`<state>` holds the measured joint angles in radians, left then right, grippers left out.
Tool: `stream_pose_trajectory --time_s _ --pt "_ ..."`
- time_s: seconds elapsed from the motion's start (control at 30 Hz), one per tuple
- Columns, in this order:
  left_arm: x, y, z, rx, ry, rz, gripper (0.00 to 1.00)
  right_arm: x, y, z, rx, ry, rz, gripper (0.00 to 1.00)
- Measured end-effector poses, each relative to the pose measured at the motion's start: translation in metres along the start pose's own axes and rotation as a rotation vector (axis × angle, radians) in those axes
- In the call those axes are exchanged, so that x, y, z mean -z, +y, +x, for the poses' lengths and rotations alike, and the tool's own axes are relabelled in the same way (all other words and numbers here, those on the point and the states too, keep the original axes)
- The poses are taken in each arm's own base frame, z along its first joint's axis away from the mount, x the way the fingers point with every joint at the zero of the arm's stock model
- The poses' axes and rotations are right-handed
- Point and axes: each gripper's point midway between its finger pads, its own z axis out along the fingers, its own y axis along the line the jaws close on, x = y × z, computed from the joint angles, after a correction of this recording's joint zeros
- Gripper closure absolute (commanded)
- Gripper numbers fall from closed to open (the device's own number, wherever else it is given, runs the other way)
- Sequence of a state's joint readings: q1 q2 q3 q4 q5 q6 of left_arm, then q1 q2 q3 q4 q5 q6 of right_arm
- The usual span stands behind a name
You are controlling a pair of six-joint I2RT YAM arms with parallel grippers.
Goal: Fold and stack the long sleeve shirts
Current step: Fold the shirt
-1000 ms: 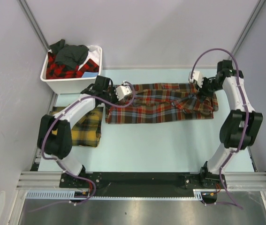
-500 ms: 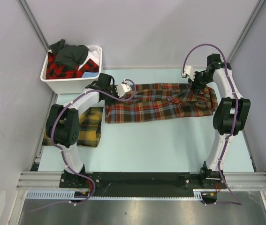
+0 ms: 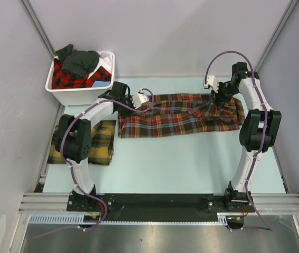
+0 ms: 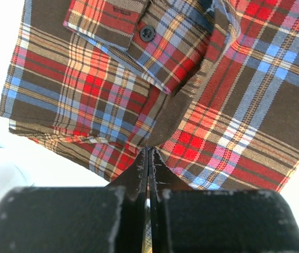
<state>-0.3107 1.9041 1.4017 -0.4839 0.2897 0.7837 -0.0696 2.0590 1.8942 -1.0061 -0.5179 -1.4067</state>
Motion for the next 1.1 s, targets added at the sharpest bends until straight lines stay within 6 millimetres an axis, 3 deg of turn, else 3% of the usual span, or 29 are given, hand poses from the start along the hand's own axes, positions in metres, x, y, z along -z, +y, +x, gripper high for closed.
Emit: stream_pose_trajectory --time_s 0.33,0.6,0.7,0.83,0.97,1.1 --pt "-0.008 0.002 0.001 -0.001 0.007 0.008 1.0 -0.01 0.029 0.025 -0.062 0.033 -0.078 1.0" --pt "-0.012 0.004 -0.001 0.0 0.005 0.012 1.0 -0.004 0.032 0.029 -0.079 0.045 -0.084 1.0" --pt "-0.007 -0.004 0.0 0.001 -0.005 0.031 1.0 0.015 0.038 0.028 -0.098 0.049 -0.082 1.0" --pt "0.02 -0.029 -0.001 -0.01 -0.036 0.068 1.0 0.058 0.059 0.02 -0.109 0.051 -0.044 1.0" --pt "0.051 -0.054 -0.007 -0.055 -0.092 0.088 1.0 0.102 0.1 0.008 -0.105 0.051 0.008 1.0" --pt "0.071 -0.08 -0.009 -0.104 -0.132 0.127 1.0 0.119 0.15 0.005 -0.103 0.058 -0.002 1.0"
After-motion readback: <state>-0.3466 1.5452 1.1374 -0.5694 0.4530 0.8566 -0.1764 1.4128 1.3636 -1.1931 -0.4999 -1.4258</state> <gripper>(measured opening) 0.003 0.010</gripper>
